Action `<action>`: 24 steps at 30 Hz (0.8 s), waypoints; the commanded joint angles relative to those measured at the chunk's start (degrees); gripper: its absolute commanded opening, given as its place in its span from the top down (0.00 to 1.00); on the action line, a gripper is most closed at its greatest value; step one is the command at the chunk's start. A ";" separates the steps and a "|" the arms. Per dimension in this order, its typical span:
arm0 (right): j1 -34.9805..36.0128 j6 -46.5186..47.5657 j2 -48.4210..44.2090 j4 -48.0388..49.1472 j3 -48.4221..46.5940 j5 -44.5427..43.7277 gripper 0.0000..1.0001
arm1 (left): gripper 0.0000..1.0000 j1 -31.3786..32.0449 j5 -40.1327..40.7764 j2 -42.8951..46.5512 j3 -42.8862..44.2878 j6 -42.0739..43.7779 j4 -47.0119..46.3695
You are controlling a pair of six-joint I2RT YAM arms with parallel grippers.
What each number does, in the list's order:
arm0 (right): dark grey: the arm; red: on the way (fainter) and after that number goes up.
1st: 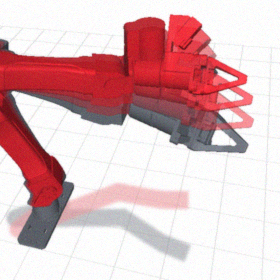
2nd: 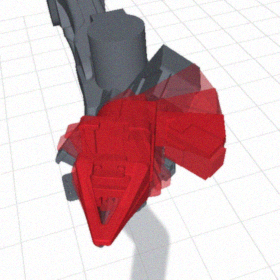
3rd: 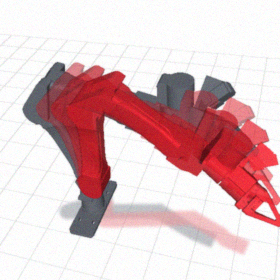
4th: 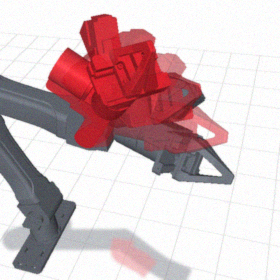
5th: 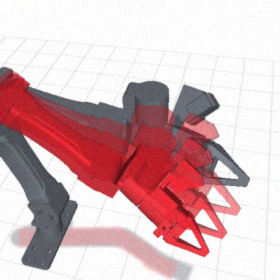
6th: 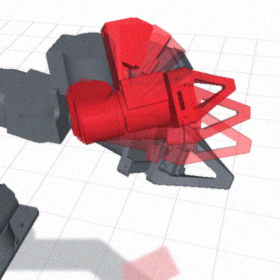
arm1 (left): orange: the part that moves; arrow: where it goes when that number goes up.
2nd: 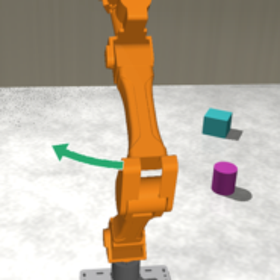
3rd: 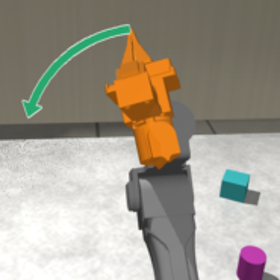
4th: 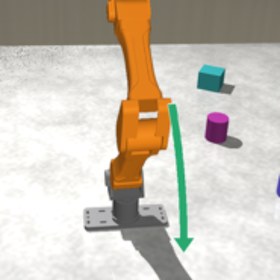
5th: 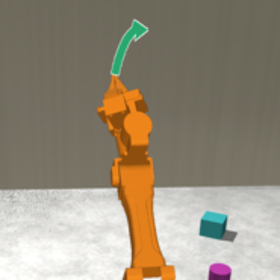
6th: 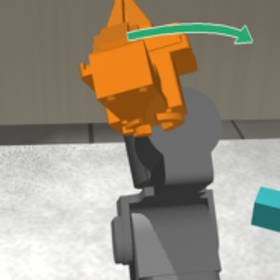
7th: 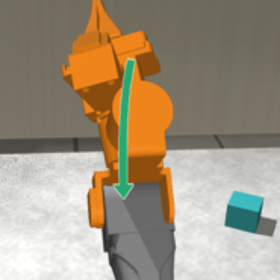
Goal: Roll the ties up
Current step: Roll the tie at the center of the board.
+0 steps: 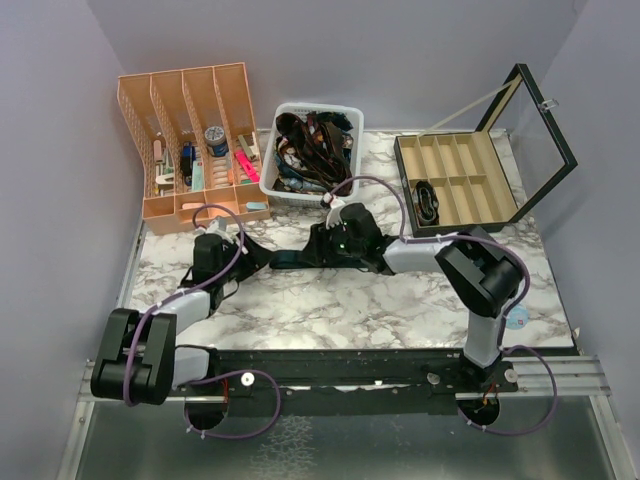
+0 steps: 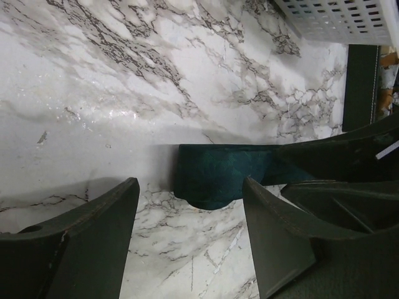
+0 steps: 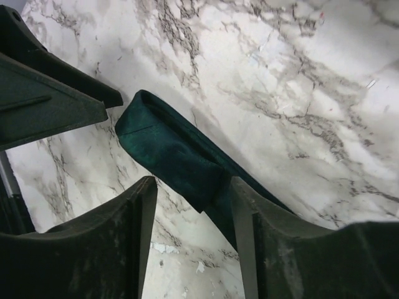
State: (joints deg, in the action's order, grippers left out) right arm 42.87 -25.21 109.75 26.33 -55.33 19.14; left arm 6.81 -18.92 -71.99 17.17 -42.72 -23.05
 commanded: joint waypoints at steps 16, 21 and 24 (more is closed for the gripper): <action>1.91 51.05 -3.13 -9.28 -8.00 12.70 0.00 | 0.19 -4.11 16.62 15.64 3.50 0.36 22.40; 4.57 54.90 -0.08 -5.71 -8.59 13.66 0.00 | 0.18 -6.24 13.60 15.17 3.25 1.76 22.50; 5.27 56.86 1.67 -6.51 -9.73 14.08 0.00 | 0.18 -7.79 12.26 14.81 2.90 2.39 22.20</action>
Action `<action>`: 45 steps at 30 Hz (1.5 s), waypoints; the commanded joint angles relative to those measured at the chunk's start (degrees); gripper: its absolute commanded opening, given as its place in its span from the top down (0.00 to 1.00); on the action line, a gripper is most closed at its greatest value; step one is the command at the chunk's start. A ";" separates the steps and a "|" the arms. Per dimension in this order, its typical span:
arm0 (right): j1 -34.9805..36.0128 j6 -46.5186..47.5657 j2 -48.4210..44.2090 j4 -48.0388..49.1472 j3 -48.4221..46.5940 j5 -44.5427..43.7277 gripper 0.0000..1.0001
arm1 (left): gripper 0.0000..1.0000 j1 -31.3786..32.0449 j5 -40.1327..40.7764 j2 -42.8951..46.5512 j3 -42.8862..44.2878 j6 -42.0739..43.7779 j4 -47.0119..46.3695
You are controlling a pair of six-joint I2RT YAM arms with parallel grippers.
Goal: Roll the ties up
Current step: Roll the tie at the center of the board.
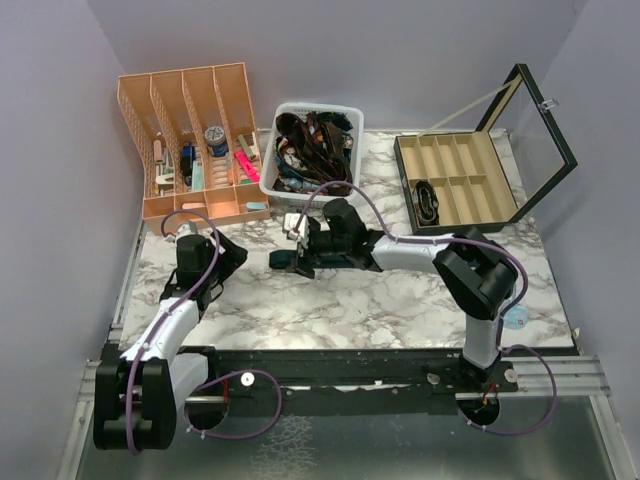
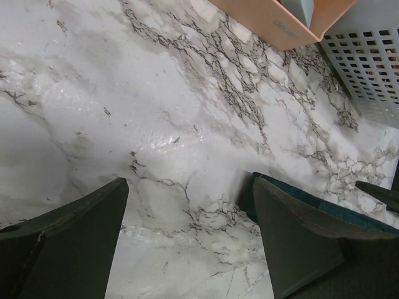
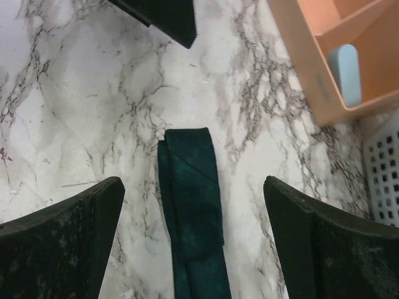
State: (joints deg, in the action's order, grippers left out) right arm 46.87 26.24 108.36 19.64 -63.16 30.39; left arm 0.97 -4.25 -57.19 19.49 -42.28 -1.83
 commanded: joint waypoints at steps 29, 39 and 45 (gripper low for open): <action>1.78 6.01 18.00 -10.93 -15.80 8.43 0.21 | 0.18 -7.07 -7.20 -1.60 -1.16 3.79 -0.40; 1.38 4.98 19.85 -11.77 -17.45 7.76 0.39 | 0.18 -7.63 -8.03 -1.57 -1.03 3.89 -0.11; 1.38 4.93 19.53 -11.27 -17.17 7.93 0.54 | 0.18 -7.76 -8.27 -1.48 -1.25 3.79 -0.15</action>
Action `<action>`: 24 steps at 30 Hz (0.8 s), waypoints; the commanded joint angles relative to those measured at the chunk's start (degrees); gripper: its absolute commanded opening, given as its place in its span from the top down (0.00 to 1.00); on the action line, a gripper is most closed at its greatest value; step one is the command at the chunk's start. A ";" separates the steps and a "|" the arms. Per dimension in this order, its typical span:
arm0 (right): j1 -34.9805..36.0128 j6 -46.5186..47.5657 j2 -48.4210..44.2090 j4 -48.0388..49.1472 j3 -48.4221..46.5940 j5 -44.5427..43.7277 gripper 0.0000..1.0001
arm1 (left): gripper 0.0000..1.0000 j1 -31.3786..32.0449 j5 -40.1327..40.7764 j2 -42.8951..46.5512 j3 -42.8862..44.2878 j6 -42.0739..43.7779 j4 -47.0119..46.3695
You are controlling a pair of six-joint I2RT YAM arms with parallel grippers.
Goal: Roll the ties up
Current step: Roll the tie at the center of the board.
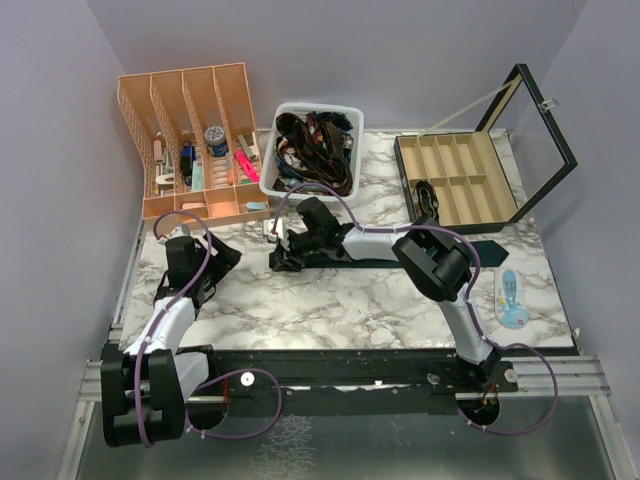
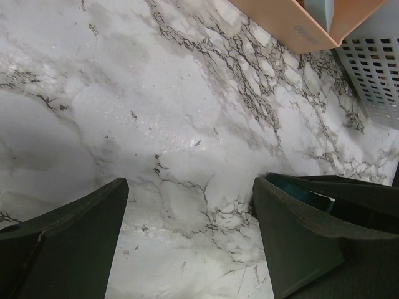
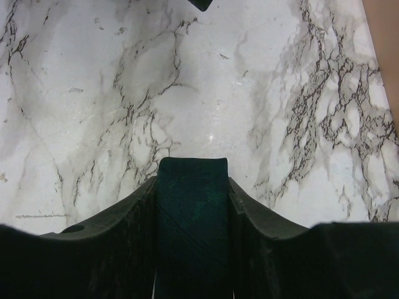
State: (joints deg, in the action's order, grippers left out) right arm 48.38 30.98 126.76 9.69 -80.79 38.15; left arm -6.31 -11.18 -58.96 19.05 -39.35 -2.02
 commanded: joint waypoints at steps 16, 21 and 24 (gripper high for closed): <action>-0.14 -4.91 -4.77 6.01 2.77 -3.10 0.00 | 0.18 -0.81 -2.69 0.55 -0.49 0.60 -0.89; -0.19 -12.96 -12.19 15.64 9.52 -11.49 0.00 | 0.09 -0.94 0.06 2.65 -0.56 -0.06 0.09; -0.14 -19.72 -17.71 18.74 14.49 -18.17 0.00 | 0.05 -1.07 1.23 5.82 -0.88 -0.19 0.50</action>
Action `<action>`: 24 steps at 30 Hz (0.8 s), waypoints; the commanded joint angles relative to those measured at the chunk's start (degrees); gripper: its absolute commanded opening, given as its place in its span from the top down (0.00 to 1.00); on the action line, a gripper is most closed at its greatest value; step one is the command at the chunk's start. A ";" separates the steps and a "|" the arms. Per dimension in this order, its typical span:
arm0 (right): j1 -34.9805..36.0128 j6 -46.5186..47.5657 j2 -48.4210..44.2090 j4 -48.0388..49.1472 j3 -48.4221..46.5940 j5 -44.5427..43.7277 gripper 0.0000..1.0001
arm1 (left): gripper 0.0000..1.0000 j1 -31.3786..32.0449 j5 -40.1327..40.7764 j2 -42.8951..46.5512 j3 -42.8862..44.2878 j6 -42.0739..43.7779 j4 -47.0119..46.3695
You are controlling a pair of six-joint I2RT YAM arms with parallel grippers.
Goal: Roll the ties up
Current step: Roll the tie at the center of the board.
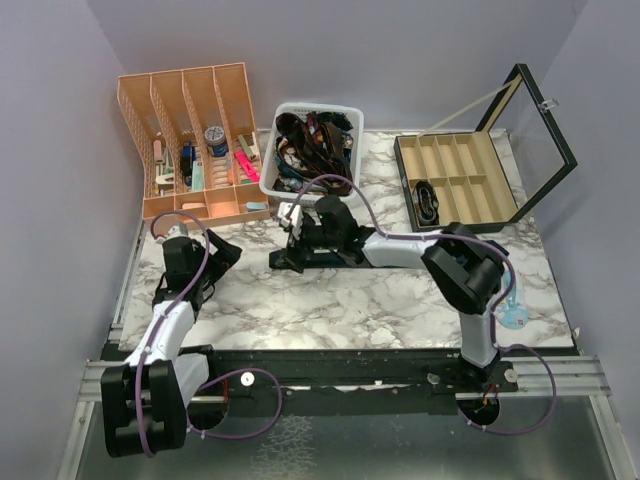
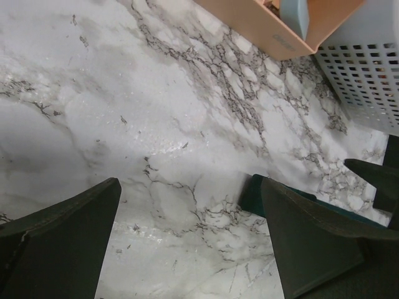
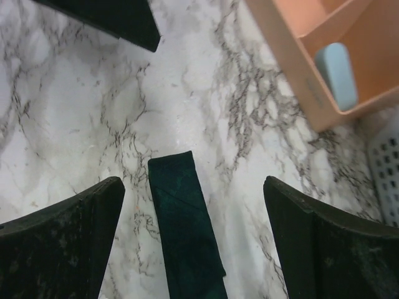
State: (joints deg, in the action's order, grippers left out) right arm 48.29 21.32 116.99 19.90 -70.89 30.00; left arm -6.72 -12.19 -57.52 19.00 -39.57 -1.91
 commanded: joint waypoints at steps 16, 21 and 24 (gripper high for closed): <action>-0.96 -57.39 -12.81 -11.21 8.24 -21.99 0.10 | 0.01 -0.88 -9.25 2.45 -4.21 0.55 -8.98; -0.96 -59.39 -9.54 -15.10 4.00 -21.90 0.33 | 0.06 -0.92 -13.87 0.28 -4.81 0.22 -13.68; -0.95 -59.37 -7.26 -17.19 1.83 -22.18 0.47 | 0.09 -0.80 -15.70 -0.81 -4.64 0.25 -14.62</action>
State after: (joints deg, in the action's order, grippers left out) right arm 47.29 -35.11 107.15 6.00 -65.58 8.82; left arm -7.20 -22.26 -57.06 15.16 -39.68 -11.73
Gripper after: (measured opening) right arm 0.600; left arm 0.929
